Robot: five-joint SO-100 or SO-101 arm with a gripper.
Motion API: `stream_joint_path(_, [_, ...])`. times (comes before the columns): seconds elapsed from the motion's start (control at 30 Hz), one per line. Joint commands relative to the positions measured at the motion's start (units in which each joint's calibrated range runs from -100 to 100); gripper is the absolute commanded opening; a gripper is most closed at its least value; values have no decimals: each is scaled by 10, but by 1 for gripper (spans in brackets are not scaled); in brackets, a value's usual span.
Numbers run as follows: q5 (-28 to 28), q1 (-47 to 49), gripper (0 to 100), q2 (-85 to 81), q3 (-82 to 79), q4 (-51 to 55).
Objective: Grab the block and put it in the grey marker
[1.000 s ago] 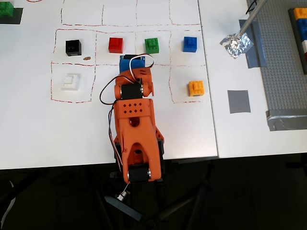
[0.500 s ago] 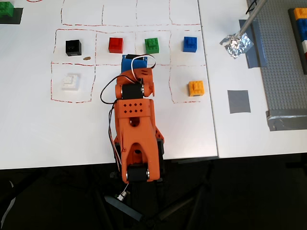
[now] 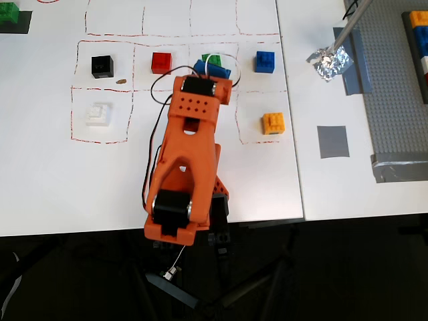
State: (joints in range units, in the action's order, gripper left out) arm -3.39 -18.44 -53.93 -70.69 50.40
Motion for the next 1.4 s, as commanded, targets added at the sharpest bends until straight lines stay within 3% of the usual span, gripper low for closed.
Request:
stream_joint_path(0.0, [-24, -23, 0, 72, 130, 13])
stream_joint_path(0.53, [-174, -87, 1, 377, 481, 126])
stream_joint_path(0.97, [-229, -122, 6, 445, 529, 91])
stream_joint_path(1.37, [-251, -135, 22, 448, 515, 41])
